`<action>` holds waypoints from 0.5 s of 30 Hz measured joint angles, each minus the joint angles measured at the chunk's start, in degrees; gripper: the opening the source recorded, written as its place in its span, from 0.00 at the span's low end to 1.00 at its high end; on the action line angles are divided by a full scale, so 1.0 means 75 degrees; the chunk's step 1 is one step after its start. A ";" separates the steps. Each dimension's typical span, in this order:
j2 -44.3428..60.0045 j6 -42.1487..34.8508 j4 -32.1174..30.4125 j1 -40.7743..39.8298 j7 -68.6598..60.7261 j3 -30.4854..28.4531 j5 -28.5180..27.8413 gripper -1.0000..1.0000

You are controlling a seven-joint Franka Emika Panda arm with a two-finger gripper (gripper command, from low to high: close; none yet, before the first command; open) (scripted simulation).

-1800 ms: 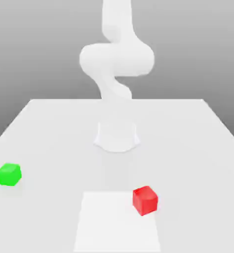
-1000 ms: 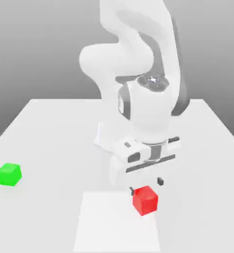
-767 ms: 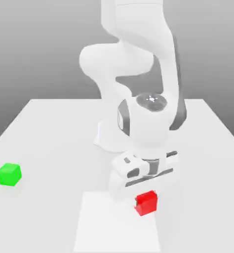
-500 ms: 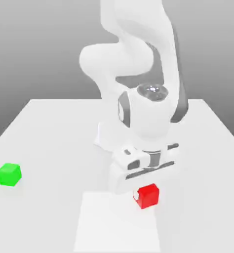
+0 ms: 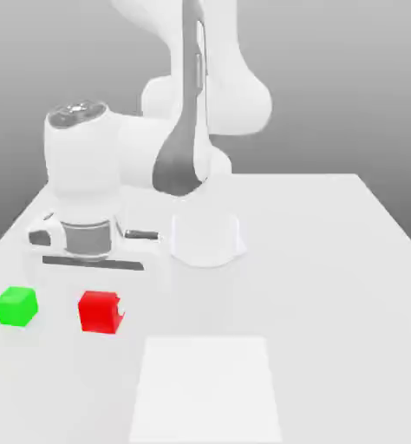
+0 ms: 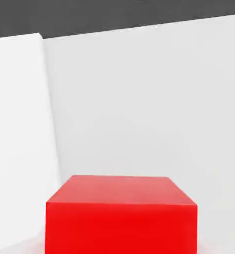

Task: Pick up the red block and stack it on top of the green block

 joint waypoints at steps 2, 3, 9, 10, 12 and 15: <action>-0.0011 -0.0107 0.0098 -0.0539 -0.0019 -0.0281 -0.0022 0.00; -0.0017 -0.0161 0.0147 -0.0809 -0.0029 -0.0420 -0.0033 0.00; 0.0150 -0.0269 0.0415 -0.2274 -0.0213 -0.1097 0.0092 0.00; 0.0367 -0.0090 0.0438 -0.2454 -0.0365 -0.1015 0.0298 0.00; 0.0881 0.0348 0.0474 -0.2372 -0.0721 -0.0786 0.0793 0.00; 0.1581 0.0955 0.0516 -0.2623 -0.1231 -0.0351 0.1497 1.00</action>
